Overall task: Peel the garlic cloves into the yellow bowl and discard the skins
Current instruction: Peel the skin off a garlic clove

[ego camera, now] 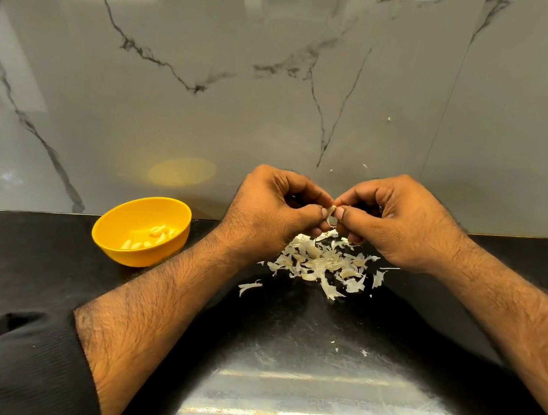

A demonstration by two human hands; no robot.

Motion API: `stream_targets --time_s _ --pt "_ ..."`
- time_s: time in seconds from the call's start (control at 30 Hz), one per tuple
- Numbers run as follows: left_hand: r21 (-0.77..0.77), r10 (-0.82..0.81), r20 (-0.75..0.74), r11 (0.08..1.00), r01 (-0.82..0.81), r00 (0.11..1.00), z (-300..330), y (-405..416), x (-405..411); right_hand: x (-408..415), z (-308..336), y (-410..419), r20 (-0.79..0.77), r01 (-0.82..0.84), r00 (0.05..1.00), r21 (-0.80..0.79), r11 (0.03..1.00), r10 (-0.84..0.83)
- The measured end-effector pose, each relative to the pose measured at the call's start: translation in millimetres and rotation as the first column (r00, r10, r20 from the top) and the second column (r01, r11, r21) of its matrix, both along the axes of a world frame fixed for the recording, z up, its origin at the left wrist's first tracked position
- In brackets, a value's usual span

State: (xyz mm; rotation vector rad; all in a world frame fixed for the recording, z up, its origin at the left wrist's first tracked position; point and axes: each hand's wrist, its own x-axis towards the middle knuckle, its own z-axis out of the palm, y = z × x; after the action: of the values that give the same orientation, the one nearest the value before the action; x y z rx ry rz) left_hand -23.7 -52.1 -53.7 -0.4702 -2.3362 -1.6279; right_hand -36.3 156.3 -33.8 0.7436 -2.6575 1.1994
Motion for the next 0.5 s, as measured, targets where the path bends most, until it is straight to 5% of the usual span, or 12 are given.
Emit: stream_targets --time_s 0.27,0.5 --pt "0.094 -0.056 0.072 0.994 0.049 0.996 -0.6 0.1 1.8 1.4 -4.2 0.2 -0.026 0.036 0.999 -0.061 0.997 -0.038" --pt "0.219 -0.108 0.163 0.973 0.070 0.981 0.2 -0.6 2.1 -4.6 -7.8 -1.3 0.240 0.074 0.971 -0.331 0.941 0.008"
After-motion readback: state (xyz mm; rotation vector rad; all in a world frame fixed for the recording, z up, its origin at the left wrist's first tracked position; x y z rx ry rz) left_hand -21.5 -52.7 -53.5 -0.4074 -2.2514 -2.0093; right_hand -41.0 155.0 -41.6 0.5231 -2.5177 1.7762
